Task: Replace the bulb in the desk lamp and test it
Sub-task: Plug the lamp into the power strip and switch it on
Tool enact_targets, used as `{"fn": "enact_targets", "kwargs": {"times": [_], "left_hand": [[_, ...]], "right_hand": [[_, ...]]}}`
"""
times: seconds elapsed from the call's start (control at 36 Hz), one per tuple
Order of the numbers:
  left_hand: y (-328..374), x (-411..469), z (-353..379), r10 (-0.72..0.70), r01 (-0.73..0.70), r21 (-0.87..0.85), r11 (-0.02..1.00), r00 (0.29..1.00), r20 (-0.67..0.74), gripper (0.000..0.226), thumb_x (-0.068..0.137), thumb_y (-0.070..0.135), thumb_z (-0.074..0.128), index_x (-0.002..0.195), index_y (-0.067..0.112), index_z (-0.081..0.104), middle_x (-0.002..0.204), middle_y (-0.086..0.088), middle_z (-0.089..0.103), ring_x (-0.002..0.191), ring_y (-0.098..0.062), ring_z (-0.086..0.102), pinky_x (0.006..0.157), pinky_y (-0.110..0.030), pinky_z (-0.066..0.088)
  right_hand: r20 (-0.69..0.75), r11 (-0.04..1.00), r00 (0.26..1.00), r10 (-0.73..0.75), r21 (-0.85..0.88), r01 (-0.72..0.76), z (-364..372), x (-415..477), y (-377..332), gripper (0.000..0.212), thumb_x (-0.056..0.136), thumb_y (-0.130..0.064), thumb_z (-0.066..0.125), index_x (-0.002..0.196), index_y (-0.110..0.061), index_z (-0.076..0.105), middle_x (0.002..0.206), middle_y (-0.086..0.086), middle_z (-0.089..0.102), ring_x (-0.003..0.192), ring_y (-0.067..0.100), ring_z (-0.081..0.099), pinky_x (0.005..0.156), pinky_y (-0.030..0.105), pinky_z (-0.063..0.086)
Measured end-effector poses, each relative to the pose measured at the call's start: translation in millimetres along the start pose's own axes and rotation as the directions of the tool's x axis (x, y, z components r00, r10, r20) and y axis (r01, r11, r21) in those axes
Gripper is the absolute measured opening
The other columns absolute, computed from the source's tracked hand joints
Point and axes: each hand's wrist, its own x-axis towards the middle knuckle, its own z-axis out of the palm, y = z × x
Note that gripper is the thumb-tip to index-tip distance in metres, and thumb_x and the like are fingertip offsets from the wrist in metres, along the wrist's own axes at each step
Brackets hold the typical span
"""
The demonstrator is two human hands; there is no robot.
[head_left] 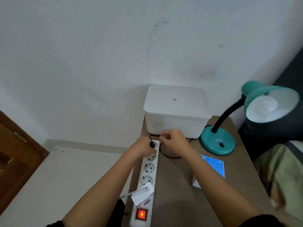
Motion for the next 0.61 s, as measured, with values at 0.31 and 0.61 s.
{"fn": "enact_targets", "kwargs": {"times": [0.31, 0.61], "left_hand": [[121.7, 11.7, 20.4, 0.217, -0.224, -0.042, 0.974, 0.968, -0.123, 0.051, 0.088, 0.035, 0.059, 0.13, 0.006, 0.049, 0.132, -0.01, 0.054, 0.12, -0.023, 0.053, 0.1, -0.032, 0.042], [179.5, 68.3, 98.3, 0.272, -0.266, -0.063, 0.962, 0.956, 0.112, 0.057, 0.091, 0.03, 0.058, 0.138, 0.005, 0.039, 0.143, -0.012, 0.042, 0.129, -0.024, 0.043, 0.101, -0.026, 0.035]], "right_hand": [[-0.222, 0.989, 0.964, 0.145, 0.038, -0.14, -120.3, -56.8, 68.9, 0.023, 0.086, -0.016, 0.063, 0.106, -0.008, 0.071, 0.101, 0.005, 0.072, 0.095, 0.016, 0.066, 0.083, 0.019, 0.045], [-0.307, 0.905, 0.857, 0.414, 0.235, -0.353, -143.1, -68.5, 178.6, 0.04, 0.083, -0.013, 0.067, 0.12, -0.001, 0.061, 0.118, 0.018, 0.066, 0.107, 0.026, 0.064, 0.101, 0.034, 0.047]]}}
